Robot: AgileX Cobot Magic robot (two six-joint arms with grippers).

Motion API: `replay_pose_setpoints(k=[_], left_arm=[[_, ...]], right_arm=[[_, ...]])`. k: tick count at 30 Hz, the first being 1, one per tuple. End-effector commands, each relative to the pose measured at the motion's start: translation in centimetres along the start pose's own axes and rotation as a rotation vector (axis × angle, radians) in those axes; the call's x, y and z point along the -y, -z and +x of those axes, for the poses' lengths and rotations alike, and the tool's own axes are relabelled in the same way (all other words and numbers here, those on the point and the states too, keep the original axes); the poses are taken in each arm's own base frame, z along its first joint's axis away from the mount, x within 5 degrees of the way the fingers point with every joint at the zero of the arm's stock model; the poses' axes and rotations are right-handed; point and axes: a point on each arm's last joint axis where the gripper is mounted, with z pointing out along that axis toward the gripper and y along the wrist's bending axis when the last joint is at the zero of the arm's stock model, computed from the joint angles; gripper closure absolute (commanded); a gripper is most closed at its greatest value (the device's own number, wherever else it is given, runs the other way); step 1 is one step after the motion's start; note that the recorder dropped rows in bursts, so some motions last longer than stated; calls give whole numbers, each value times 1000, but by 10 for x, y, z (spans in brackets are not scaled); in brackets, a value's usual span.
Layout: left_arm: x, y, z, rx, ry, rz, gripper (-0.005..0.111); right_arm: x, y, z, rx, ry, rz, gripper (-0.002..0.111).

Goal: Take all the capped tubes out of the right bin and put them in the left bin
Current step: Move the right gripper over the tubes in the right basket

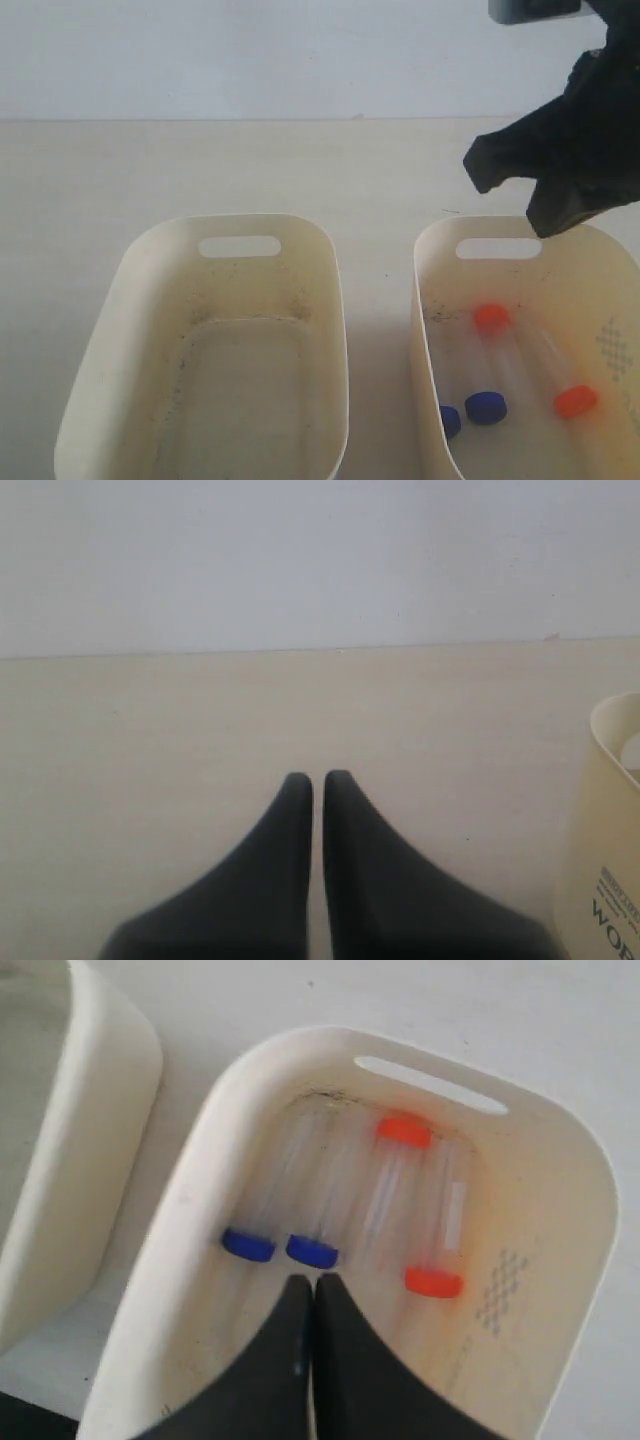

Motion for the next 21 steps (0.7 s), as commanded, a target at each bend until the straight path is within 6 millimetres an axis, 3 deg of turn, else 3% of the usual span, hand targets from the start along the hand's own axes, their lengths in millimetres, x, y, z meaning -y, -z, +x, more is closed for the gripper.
replay_pose_setpoints(k=[1,6,14,21], left_arm=[[0,0,-1,10,5,-1,102],[0,0,-1,10,5,-1,102],[0,0,-1,10,5,-1,102],[0,0,-1,10,5,-1,102]], right_arm=[[7,-26,18,-96,-132,71,109],[4,-63,33,-75,-203,1,109],[6,-97,46,34,-224,-39,109],[7,-108,48,137,-234,-71,109]])
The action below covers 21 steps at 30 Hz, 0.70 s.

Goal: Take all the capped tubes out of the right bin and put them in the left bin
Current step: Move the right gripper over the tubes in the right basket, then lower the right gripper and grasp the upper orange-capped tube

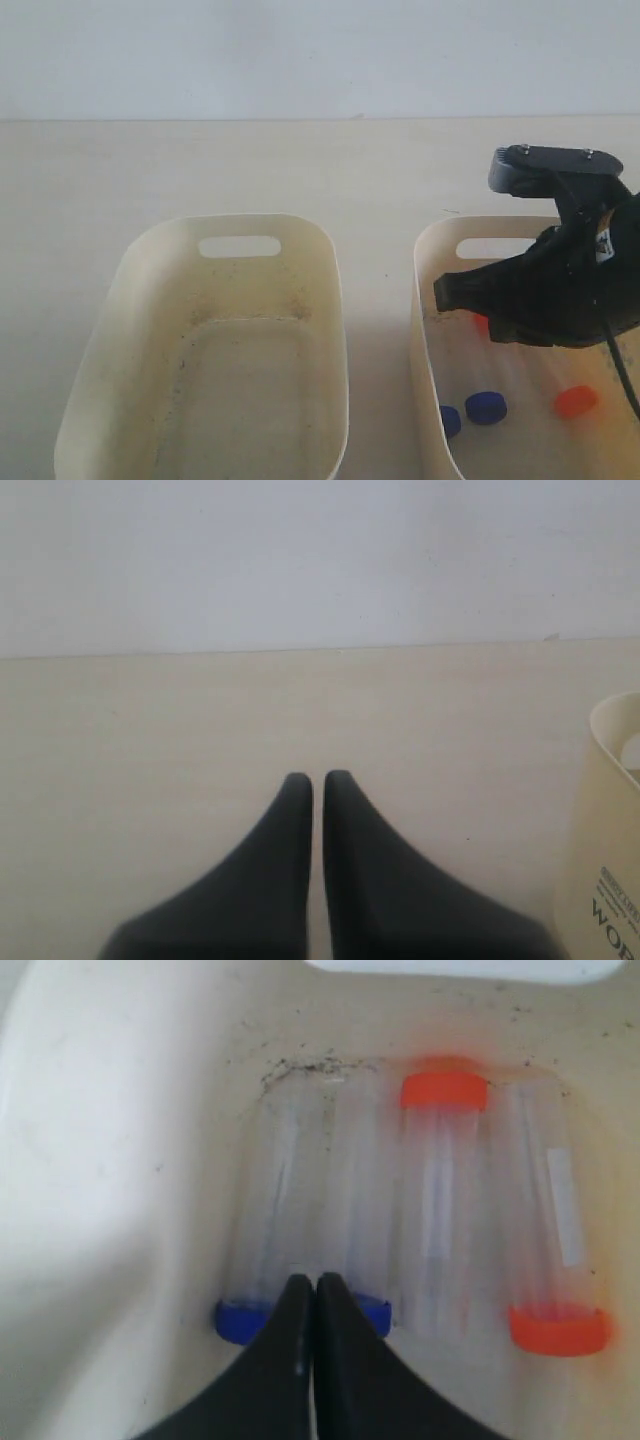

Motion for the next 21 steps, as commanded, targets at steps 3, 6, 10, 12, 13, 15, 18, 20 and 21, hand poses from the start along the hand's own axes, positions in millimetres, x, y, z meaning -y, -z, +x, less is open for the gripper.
replay_pose_setpoints(k=[3,6,10,12,13,15,18,20,21], left_arm=[[0,0,-1,10,5,-1,102],[0,0,-1,10,5,-1,102],[0,0,-1,10,5,-1,102],[0,0,-1,10,5,-1,102],[0,0,-1,10,5,-1,102],[0,0,-1,10,5,-1,102],[0,0,-1,10,5,-1,102],[0,0,-1,10,5,-1,102],[0,0,-1,10,5,-1,102]], right_arm=[[2,-2,-1,51,0,1,109],[5,-3,-1,61,-4,35,109],[7,-3,-2,71,1,51,109],[6,-3,-3,83,-1,42,109],[6,-3,-4,85,0,41,109],[6,-3,-4,88,5,42,109],[7,-2,-5,94,22,52,109],[6,-3,-5,101,24,48,109],[6,-5,-6,103,25,46,109]])
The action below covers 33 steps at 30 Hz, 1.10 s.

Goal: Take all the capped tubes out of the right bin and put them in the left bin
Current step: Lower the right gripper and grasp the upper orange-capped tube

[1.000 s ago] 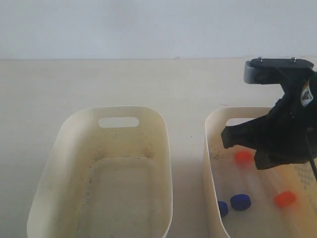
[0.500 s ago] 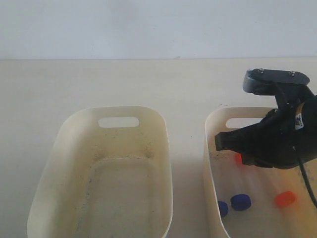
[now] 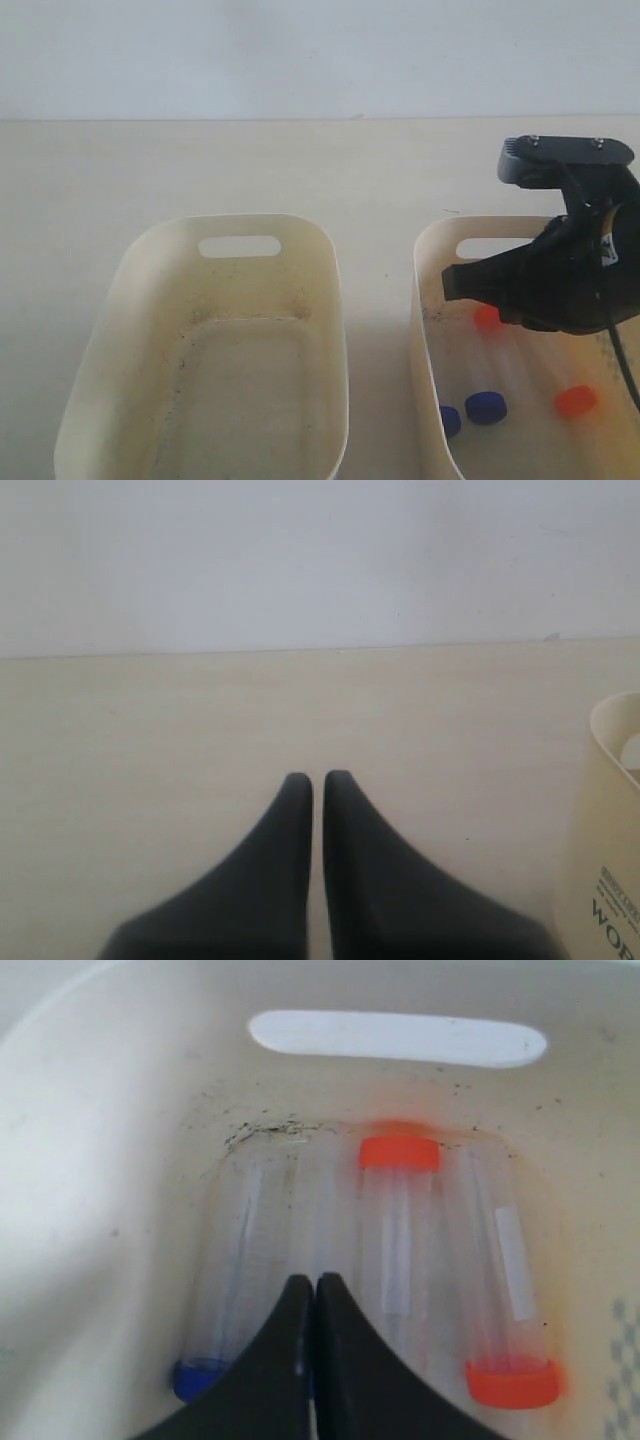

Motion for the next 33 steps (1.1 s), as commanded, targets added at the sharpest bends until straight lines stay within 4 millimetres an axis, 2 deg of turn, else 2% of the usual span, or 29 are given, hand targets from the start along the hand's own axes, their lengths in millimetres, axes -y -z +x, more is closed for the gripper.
replay_pose_setpoints(k=[1,11,19,23,28,30,33], left_arm=[[0,0,-1,10,5,-1,102],[0,0,-1,10,5,-1,102],[0,0,-1,10,5,-1,102],[0,0,-1,10,5,-1,102],[0,0,-1,10,5,-1,102],[0,0,-1,10,5,-1,102],[0,0,-1,10,5,-1,102]], right_arm=[[-1,-4,-2,20,18,-4,109],[-2,-45,3,-86,37,54,109],[2,-55,3,-94,77,105,108],[2,-56,1,-78,97,103,95],[1,-56,1,-74,86,94,60],[1,-56,1,-77,75,90,55],[0,-56,2,-83,50,83,58]])
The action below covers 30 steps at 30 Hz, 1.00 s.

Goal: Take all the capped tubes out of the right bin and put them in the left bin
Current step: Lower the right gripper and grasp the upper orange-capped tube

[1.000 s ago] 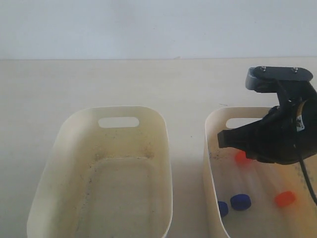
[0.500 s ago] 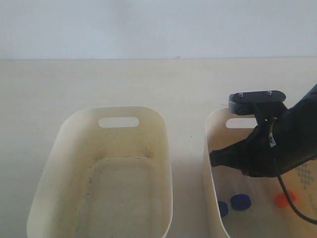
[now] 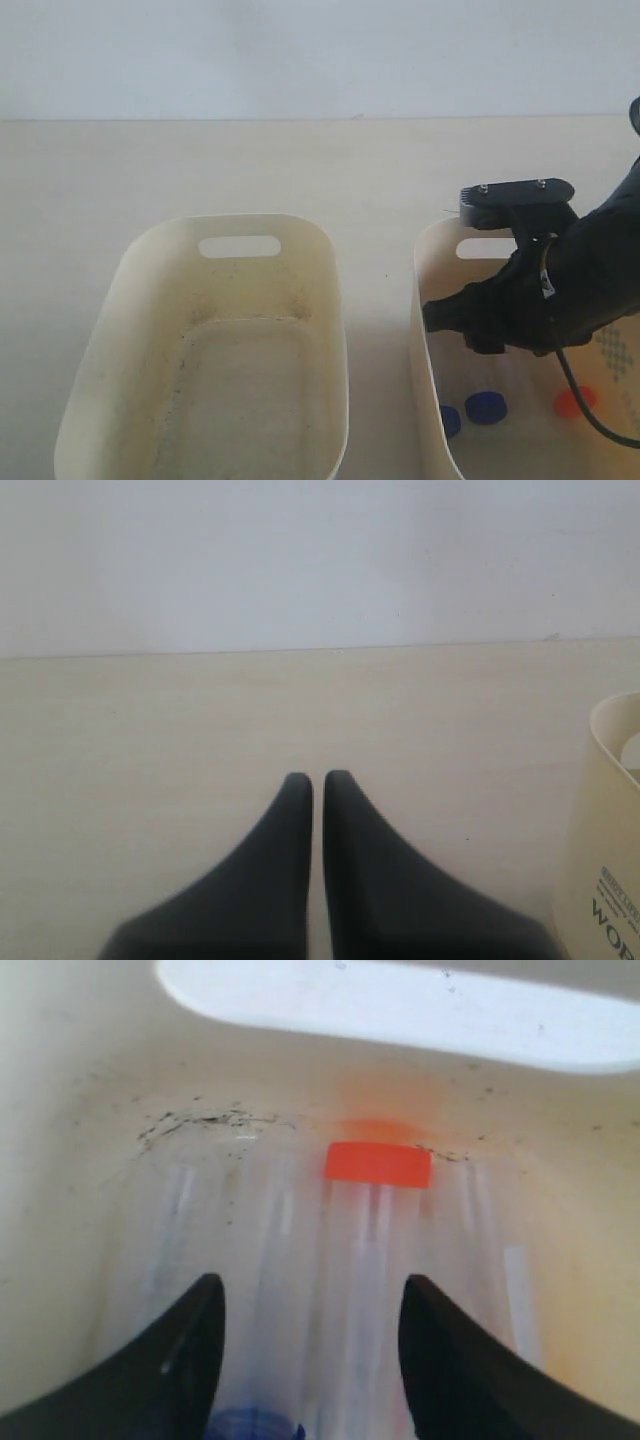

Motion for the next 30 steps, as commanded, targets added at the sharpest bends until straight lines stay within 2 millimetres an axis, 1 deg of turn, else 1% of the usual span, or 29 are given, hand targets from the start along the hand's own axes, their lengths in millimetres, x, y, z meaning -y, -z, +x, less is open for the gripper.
replay_pose_setpoints(k=[1,6,8,11,18,30], left_arm=[[0,0,-1,10,5,-1,102],[0,0,-1,10,5,-1,102],[0,0,-1,10,5,-1,102],[0,0,-1,10,5,-1,102],[0,0,-1,10,5,-1,102],[0,0,-1,10,5,-1,102]], right_arm=[[-1,0,1,-6,-35,-16,59],[-1,0,1,-7,-37,-17,61],[-4,0,3,-34,-89,-42,61],[-5,0,6,-63,-76,-52,61],[-5,0,6,-64,-67,-49,61],[-6,-52,20,-216,-44,20,61]])
